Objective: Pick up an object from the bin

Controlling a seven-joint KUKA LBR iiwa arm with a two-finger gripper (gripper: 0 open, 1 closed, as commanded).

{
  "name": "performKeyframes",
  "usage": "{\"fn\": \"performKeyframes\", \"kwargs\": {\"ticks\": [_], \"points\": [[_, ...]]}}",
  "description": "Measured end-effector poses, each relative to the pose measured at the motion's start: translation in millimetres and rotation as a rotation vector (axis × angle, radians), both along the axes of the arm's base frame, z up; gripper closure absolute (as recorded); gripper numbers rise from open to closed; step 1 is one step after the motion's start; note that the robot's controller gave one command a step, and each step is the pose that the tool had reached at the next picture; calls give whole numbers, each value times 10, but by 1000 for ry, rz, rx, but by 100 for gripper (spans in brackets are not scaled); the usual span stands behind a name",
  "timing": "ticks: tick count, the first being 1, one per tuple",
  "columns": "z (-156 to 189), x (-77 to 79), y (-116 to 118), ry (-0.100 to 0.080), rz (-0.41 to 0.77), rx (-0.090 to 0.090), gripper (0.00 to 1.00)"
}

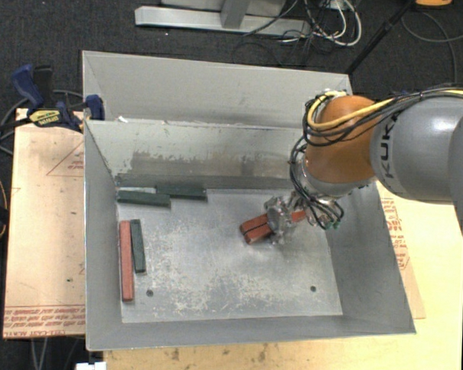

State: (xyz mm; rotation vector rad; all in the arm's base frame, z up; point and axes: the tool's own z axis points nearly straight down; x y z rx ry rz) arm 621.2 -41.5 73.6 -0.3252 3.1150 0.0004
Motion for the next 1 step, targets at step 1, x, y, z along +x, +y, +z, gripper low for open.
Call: {"fn": "performKeyframes", "kwargs": {"ticks": [1], "points": [[-27, -18, 2, 5, 0, 0, 0]]}}
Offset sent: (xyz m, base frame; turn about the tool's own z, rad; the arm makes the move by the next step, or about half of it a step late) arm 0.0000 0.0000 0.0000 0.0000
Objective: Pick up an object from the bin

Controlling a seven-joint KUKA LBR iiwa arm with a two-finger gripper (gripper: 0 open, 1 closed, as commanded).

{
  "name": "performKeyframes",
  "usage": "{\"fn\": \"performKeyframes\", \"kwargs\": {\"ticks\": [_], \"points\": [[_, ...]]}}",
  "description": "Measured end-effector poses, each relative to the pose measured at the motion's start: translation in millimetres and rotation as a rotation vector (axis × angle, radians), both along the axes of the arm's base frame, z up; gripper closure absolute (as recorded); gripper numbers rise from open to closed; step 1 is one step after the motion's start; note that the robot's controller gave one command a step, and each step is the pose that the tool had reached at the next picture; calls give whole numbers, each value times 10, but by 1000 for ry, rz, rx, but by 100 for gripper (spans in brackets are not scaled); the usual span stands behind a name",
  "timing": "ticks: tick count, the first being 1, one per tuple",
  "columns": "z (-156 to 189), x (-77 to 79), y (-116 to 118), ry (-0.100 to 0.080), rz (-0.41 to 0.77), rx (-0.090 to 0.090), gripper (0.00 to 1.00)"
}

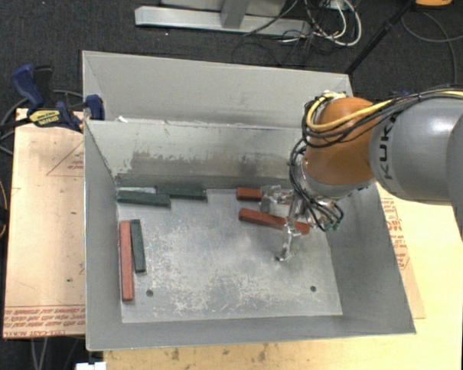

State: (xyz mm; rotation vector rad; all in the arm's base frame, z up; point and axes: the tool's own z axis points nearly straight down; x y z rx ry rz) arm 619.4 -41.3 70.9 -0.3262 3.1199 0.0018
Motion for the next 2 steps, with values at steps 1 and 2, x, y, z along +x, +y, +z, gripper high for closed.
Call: {"fn": "performKeyframes", "kwargs": {"ticks": [1, 2], "points": [[0, -1, 0, 1, 0, 0, 100], [975, -1210, -405, 3, 258, -3, 100]]}}
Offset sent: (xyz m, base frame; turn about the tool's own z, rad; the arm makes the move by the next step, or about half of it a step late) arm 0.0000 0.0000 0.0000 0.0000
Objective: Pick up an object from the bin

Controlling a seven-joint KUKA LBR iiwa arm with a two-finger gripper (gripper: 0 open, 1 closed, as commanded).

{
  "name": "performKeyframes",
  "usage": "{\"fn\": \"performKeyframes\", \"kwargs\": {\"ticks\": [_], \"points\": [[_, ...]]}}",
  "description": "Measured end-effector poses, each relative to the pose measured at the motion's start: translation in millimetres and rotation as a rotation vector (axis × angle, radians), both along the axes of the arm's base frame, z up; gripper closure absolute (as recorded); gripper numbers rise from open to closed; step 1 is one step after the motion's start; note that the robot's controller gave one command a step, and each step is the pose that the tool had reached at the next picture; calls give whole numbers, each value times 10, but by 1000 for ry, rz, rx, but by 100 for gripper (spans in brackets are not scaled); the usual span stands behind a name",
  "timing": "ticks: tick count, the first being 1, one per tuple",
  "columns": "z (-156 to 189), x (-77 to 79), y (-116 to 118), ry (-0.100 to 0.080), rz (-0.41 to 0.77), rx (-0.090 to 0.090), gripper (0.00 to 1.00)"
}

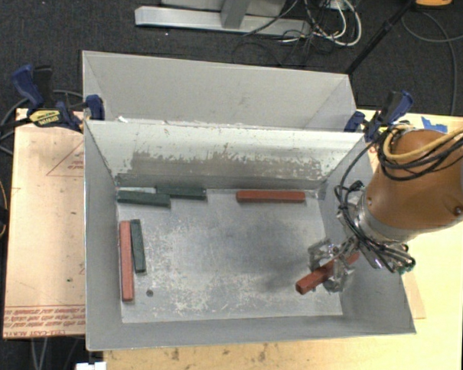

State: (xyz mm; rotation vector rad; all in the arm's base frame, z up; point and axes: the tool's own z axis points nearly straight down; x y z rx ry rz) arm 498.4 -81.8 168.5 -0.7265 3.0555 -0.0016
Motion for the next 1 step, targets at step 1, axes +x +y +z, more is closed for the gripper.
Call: {"fn": "performKeyframes", "kwargs": {"ticks": [1], "points": [[612, 75, 37, -8, 0, 0, 100]]}}
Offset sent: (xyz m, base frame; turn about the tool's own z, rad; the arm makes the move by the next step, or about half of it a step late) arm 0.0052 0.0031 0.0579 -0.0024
